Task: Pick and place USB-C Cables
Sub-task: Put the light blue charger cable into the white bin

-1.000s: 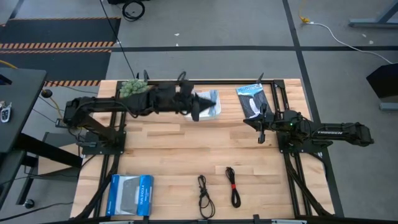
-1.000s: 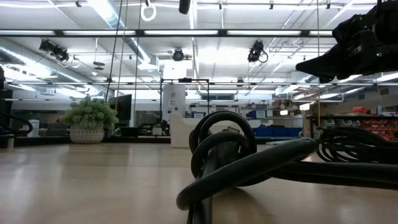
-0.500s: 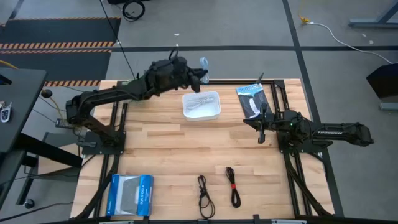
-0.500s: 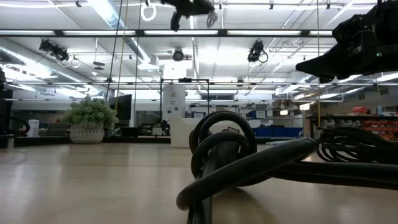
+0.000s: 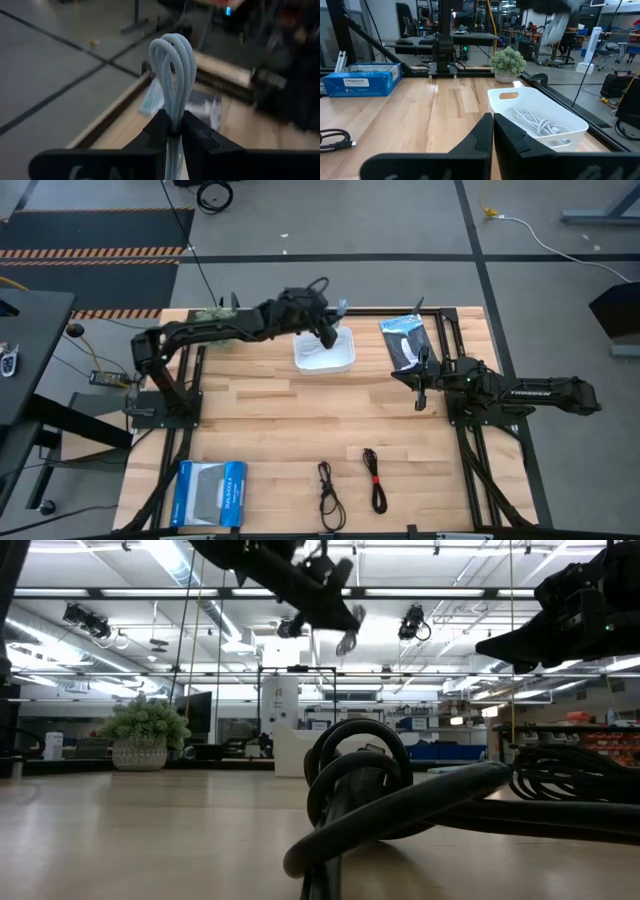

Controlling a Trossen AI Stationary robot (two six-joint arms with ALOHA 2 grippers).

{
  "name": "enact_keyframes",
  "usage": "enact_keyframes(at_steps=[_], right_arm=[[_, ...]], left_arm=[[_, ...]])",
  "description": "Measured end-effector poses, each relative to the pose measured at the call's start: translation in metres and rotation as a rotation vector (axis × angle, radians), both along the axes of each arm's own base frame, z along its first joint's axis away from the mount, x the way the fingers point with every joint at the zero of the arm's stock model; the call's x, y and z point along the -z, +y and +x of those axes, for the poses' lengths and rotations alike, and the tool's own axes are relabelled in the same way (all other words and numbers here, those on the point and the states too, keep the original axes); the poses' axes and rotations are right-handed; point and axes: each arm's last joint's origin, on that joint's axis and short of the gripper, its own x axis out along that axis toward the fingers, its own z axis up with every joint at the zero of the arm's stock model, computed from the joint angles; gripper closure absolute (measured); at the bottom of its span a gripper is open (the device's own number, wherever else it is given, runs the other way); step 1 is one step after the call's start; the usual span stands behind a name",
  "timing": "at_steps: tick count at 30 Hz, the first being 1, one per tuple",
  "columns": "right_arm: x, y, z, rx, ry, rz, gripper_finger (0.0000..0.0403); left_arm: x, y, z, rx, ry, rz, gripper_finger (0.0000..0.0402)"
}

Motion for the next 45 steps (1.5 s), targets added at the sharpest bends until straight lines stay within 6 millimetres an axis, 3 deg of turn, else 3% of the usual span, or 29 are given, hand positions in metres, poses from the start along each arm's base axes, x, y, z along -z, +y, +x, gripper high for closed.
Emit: enact_keyframes(at_steps=[16,24,45], right_arm=[[0.0,0.0,0.0,0.0,0.0,0.0,0.0383],[0.0,0.0,0.0,0.0,0.0,0.0,0.0383],[0.0,0.0,0.0,0.0,0.0,0.0,0.0383]], left_arm=[[0.071,0.005,0.016,0.084,0.328,-0.018,0.0361],[0.103,0.003,0.014,0.158,0.526,-0.063,0.0361],[0.133,-0.01,0.0,0.268,0.834,-0.101,0.0361]])
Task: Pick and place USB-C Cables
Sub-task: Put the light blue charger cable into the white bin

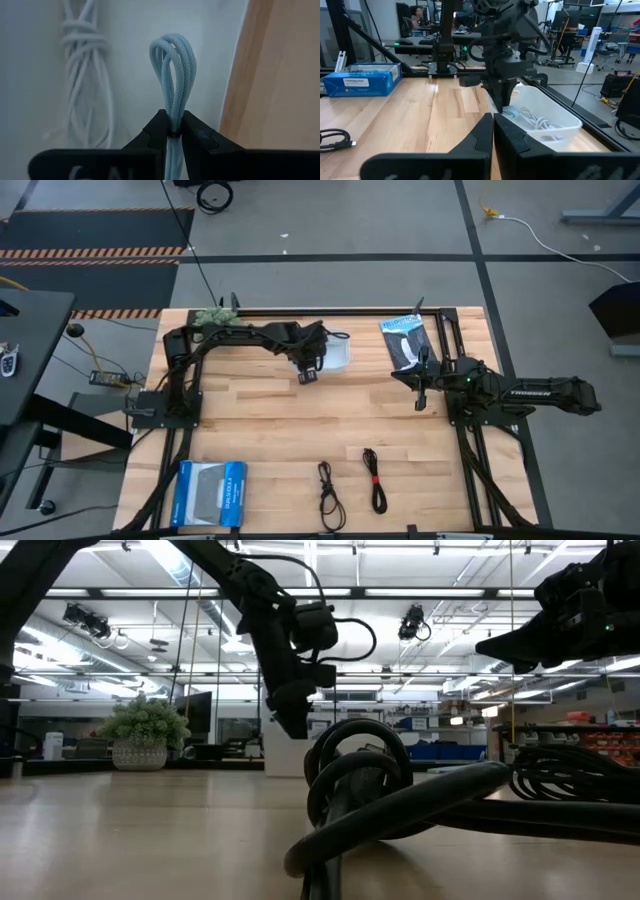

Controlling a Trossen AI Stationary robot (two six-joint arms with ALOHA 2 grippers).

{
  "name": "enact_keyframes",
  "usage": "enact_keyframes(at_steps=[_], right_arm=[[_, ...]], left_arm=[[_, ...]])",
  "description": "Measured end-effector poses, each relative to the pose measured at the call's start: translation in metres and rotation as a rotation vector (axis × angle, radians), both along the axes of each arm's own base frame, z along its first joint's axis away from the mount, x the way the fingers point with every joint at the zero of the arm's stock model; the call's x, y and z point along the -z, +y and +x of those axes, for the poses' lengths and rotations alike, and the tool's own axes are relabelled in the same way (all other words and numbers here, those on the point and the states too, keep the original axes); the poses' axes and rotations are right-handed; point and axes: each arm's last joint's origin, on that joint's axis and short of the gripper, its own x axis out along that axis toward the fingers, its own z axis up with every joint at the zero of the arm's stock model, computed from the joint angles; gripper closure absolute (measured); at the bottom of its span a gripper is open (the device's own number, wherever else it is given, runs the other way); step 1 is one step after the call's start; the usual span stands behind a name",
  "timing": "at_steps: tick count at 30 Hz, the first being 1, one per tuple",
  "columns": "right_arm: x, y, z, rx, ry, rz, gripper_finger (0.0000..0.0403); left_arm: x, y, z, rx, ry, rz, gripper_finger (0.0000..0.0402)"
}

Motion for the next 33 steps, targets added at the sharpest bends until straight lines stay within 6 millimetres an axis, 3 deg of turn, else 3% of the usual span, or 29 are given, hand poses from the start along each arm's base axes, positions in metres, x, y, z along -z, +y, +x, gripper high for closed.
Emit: enact_keyframes(at_steps=[33], right_arm=[[0.0,0.0,0.0,0.0,0.0,0.0,0.0383]], left_arm=[[0.0096,0.0056,0.0025,-0.008,0.012,0.026,0.036]])
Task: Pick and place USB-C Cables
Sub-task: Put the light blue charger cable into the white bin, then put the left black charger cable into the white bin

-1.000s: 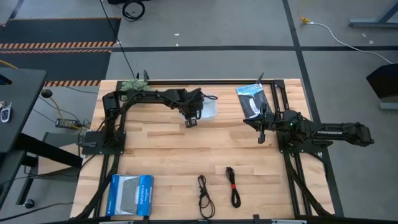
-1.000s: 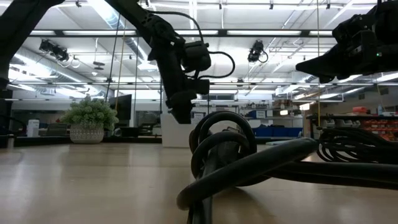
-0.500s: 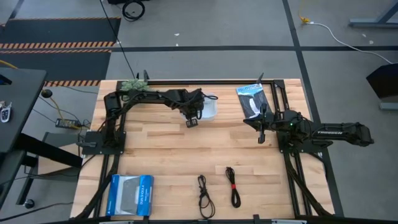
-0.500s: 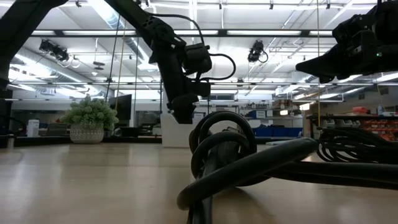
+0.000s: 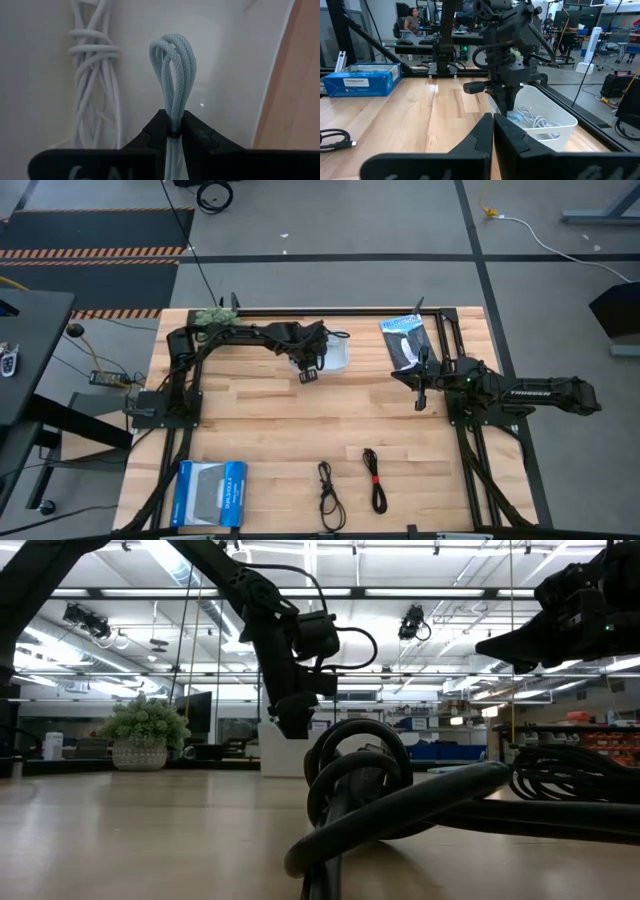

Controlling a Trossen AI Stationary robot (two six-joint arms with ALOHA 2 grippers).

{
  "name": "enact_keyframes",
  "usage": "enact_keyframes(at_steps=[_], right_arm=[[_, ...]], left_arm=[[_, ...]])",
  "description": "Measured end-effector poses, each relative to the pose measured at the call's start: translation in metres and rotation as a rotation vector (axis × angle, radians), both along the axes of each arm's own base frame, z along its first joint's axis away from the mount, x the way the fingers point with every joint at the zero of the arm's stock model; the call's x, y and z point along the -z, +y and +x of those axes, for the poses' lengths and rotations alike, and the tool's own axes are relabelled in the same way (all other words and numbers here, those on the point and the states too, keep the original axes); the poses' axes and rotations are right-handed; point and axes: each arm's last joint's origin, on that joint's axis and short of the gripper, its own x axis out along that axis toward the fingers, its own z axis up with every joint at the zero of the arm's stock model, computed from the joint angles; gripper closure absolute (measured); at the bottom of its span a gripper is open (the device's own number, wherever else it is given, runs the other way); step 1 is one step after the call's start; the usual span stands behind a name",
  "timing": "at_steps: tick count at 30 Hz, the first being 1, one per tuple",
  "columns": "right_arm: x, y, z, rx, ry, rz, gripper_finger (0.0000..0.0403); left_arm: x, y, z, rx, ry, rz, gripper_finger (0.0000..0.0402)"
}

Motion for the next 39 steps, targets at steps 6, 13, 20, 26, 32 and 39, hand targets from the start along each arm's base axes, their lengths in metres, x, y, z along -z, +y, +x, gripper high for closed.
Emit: enact_keyframes(at_steps=[6,13,20,26,32,39], right_arm=[[0.0,0.0,0.0,0.0,0.0,0.0,0.0383],[0.0,0.0,0.0,0.0,0.0,0.0,0.0383],[0.0,0.0,0.0,0.0,0.0,0.0,0.0383],[0.0,0.0,0.0,0.0,0.0,0.0,0.0383],[0.0,0.0,0.0,0.0,-0.001,0.0,0.0383],[0.0,0.0,0.0,0.0,0.0,0.0,0.0383]], left_arm=[[0.0,-0.001,0.0,0.002,0.0,0.0,0.0338],[0.0,-0.002,0.001,0.0,0.01,0.027,0.0289],[0.0,-0.002,0.001,-0.019,0.006,0.022,0.027],[-0.009,0.0,0.006,-0.051,-0.029,0.018,0.0269],[-0.04,0.005,0.02,-0.046,-0.107,0.046,0.0269],[-0.094,0.008,0.036,0.002,-0.213,0.107,0.0269]])
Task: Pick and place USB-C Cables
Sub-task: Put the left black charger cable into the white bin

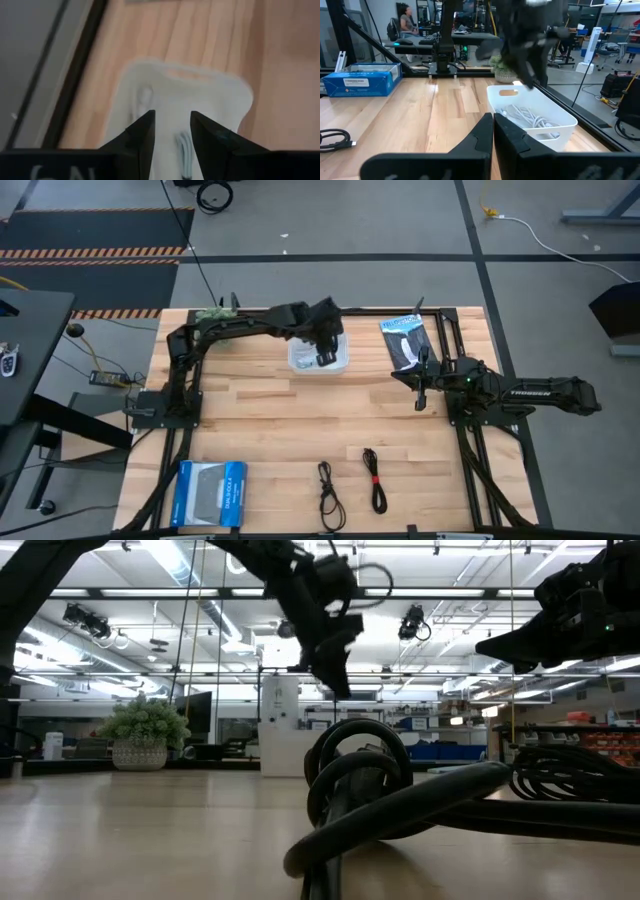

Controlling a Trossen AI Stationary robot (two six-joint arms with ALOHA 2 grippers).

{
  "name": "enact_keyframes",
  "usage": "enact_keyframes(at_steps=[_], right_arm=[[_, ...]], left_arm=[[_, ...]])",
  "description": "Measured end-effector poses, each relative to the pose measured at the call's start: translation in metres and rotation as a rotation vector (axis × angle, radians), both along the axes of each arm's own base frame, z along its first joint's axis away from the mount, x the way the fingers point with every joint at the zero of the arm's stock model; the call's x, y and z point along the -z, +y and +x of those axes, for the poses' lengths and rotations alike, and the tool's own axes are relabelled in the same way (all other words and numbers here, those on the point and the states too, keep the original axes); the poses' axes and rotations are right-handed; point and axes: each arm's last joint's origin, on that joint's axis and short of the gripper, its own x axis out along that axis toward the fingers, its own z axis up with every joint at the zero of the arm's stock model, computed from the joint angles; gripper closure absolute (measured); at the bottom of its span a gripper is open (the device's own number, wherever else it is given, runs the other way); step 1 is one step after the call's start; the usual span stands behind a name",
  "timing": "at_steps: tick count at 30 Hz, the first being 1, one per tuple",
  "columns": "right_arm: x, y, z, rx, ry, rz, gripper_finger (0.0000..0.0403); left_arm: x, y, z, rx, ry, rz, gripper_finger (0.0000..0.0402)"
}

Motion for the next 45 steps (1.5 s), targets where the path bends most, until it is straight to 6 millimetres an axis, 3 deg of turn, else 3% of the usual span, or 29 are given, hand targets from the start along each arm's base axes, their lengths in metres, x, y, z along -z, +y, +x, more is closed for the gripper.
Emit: enact_keyframes(at_steps=[10,16,21,27,37,45], right_arm=[[0.0,0.0,0.0,0.0,0.0,0.0,0.0383],[0.0,0.0,0.0,0.0,0.0,0.0,0.0383],[0.0,0.0,0.0,0.0,0.0,0.0,0.0383],[0.0,0.0,0.0,0.0,0.0,0.0,0.0383],[0.0,0.0,0.0,0.0,0.0,0.0,0.0383],[0.0,0.0,0.0,0.0,0.0,0.0,0.0383]], left_arm=[[-0.072,-0.002,0.007,0.028,-0.143,0.067,0.0269],[-0.095,-0.019,0.005,0.029,-0.149,0.005,0.0269],[-0.1,-0.046,0.004,0.091,-0.135,-0.18,0.0269],[-0.095,-0.097,0.008,0.276,-0.079,-0.357,0.0269],[-0.093,-0.174,0.009,0.458,-0.038,-0.375,0.0269],[-0.093,-0.218,0.005,0.569,-0.024,-0.322,0.0269]])
